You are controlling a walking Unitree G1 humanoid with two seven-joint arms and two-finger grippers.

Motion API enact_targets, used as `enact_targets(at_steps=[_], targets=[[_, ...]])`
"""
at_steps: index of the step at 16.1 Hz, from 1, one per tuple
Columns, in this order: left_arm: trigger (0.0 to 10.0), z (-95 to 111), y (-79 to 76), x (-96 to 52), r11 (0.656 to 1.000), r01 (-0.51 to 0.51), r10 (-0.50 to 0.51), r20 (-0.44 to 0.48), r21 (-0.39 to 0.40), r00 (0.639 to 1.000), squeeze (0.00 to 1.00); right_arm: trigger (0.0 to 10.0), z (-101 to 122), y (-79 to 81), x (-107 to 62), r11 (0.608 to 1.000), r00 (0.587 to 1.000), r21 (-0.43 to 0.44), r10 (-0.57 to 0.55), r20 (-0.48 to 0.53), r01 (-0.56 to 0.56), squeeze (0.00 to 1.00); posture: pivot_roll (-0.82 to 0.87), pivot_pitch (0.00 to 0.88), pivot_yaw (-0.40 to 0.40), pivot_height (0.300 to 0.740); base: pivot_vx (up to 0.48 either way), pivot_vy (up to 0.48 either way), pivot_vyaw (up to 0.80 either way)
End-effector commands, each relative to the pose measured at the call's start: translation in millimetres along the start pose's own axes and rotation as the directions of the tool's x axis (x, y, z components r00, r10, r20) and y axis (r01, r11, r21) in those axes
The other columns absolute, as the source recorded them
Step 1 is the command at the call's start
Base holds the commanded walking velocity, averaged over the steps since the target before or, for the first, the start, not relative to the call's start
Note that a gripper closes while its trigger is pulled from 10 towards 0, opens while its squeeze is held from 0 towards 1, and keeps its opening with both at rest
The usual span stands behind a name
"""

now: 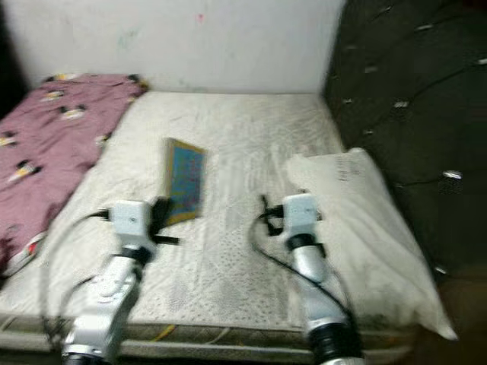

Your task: Clean up the room

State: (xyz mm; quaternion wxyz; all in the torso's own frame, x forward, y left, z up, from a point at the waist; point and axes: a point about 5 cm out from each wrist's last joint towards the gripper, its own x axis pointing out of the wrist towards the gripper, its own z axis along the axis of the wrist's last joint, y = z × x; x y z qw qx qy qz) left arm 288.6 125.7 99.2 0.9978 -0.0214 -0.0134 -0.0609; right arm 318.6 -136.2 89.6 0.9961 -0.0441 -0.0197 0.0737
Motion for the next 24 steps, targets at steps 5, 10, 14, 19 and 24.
enact_targets(at_steps=[5,10,14,19,24], targets=[[10.0,7.2,-1.6,1.5,0.996,0.036,-0.032,0.04,-0.085,0.999,0.0,10.0,-0.3,-5.4,-0.5,1.0,1.0,-0.005,-0.007,-0.012,0.007,0.0,-0.04,0.0,0.042,0.74,0.0,0.0,-0.47],[10.0,1.1,-0.1,-3.7,0.998,0.024,-0.022,0.029,-0.066,0.999,0.0,10.0,-3.7,-5.6,-2.3,1.0,1.0,-0.009,-0.005,-0.025,0.004,0.0,-0.04,0.0,0.039,0.74,0.0,0.0,-0.18],[10.0,2.9,2.4,-0.4,0.998,0.022,-0.02,0.036,-0.064,0.999,0.0,10.0,-3.5,-5.3,-1.3,1.0,1.0,-0.009,-0.003,-0.026,0.002,0.0,-0.04,0.0,0.038,0.74,0.0,0.0,0.0],[10.0,2.7,1.9,-1.6,0.998,0.017,-0.014,0.042,-0.066,0.999,0.0,10.0,-4.6,-6.0,-4.0,1.0,1.0,-0.012,-0.002,-0.026,0.001,0.0,-0.05,0.0,0.037,0.74,0.0,0.0,0.0],[10.0,0.8,2.7,-4.2,0.998,0.011,-0.009,0.04,-0.065,0.999,0.0,10.0,-4.9,-6.1,-5.9,1.0,1.0,0.007,0.01,-0.022,-0.009,0.0,-0.04,0.0,0.033,0.74,0.0,0.0,0.0]])
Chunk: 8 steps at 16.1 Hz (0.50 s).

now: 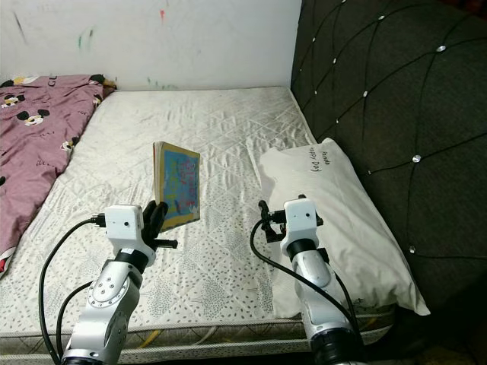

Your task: Clean up the room

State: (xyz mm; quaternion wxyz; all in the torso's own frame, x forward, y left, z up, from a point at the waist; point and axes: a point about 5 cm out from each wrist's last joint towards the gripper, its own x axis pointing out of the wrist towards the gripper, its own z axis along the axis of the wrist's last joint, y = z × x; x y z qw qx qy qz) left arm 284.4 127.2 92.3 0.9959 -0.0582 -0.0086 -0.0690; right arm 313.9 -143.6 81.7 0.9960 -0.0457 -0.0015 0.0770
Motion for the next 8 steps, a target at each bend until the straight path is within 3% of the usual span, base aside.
enact_targets(at_steps=[1,8], targets=[[10.0,7.7,1.0,0.5,1.0,-0.004,0.004,0.046,0.009,0.999,0.0,10.0,3.5,0.3,-0.1,1.0,1.0,0.009,0.005,0.016,-0.005,0.0,-0.05,0.0,0.033,0.74,0.0,0.0,0.0],[10.0,8.7,0.5,1.6,1.0,0.0,-0.001,0.047,0.011,0.999,0.0,10.0,3.4,1.7,-0.8,1.0,1.0,0.011,0.017,0.018,-0.017,0.0,-0.05,0.0,0.036,0.731,0.0,0.0,0.0]])
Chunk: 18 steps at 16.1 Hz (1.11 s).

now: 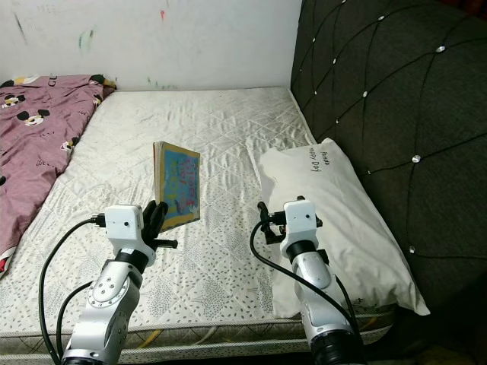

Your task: Clean up the room

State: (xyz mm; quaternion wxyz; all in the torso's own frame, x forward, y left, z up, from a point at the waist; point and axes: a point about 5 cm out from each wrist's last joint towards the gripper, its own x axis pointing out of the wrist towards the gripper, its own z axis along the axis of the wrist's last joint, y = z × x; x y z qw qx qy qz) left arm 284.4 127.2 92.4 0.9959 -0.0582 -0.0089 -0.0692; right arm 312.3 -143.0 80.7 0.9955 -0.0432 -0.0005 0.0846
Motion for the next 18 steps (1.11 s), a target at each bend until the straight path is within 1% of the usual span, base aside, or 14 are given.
enact_targets(at_steps=[1,4,9,15,18], targets=[[10.0,8.7,0.6,1.6,1.0,0.0,0.0,0.046,0.011,0.999,0.0,10.0,4.2,0.8,0.7,1.0,1.0,0.006,0.002,0.018,-0.002,0.0,-0.05,0.0,0.036,0.726,0.0,0.0,0.0],[10.0,9.2,0.7,2.5,1.0,0.0,-0.001,0.049,0.014,0.999,0.0,10.0,4.1,1.4,1.2,1.0,1.0,0.008,0.006,0.017,-0.006,0.0,-0.05,0.0,0.036,0.686,0.0,0.0,0.0],[10.0,8.8,0.2,2.0,1.0,-0.001,0.0,0.049,0.014,0.999,0.0,10.0,4.0,1.6,0.3,1.0,1.0,0.013,0.005,0.02,-0.005,0.0,-0.04,0.0,0.035,0.651,0.0,0.0,0.0],[10.0,9.6,0.0,1.9,1.0,-0.013,0.012,0.054,0.013,0.998,0.0,10.0,3.8,0.0,1.5,1.0,1.0,0.009,0.007,0.013,-0.007,0.0,-0.04,0.0,0.025,0.647,0.0,0.0,0.0],[10.0,8.4,-0.9,0.1,1.0,-0.016,0.016,0.053,0.006,0.998,0.0,10.0,2.8,2.1,0.7,1.0,1.0,0.007,0.016,0.008,-0.016,0.0,-0.04,0.0,0.022,0.647,0.0,0.0,0.0]])
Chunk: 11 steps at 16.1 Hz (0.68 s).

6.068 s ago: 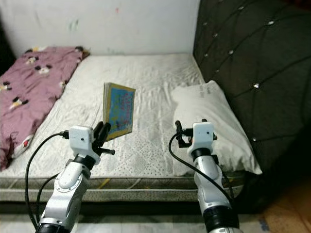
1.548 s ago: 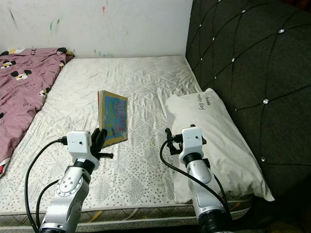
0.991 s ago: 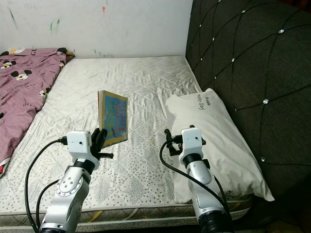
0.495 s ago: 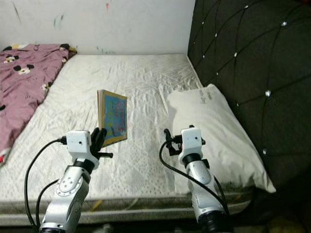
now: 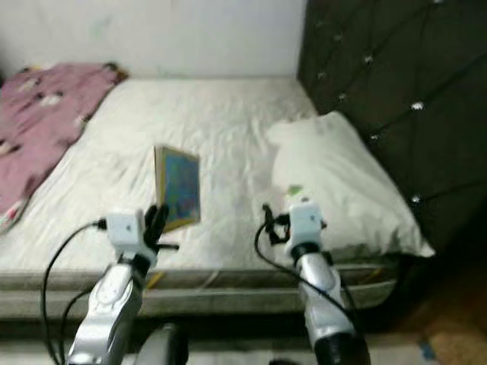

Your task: Clean up the room

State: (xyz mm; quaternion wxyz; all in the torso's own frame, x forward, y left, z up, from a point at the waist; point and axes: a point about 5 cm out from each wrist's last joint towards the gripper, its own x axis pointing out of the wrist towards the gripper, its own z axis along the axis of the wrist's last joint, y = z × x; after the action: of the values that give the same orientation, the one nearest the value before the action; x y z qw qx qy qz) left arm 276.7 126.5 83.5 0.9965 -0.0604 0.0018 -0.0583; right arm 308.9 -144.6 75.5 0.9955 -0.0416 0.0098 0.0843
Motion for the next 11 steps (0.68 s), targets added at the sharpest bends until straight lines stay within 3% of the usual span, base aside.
enact_targets(at_steps=[1,11], targets=[[10.0,16.4,-0.7,6.4,1.0,0.006,-0.006,0.07,0.01,0.997,0.0,10.0,8.0,3.6,3.6,1.0,0.999,0.001,0.019,0.028,-0.019,0.0,-0.04,0.0,0.021,0.647,0.0,0.0,0.0],[10.0,20.9,-3.5,6.7,0.998,0.056,-0.055,0.102,-0.006,0.993,0.0,10.0,9.8,1.4,5.8,1.0,0.999,-0.009,0.027,0.028,-0.027,0.0,-0.04,0.0,0.014,0.647,0.033,0.0,0.0]])
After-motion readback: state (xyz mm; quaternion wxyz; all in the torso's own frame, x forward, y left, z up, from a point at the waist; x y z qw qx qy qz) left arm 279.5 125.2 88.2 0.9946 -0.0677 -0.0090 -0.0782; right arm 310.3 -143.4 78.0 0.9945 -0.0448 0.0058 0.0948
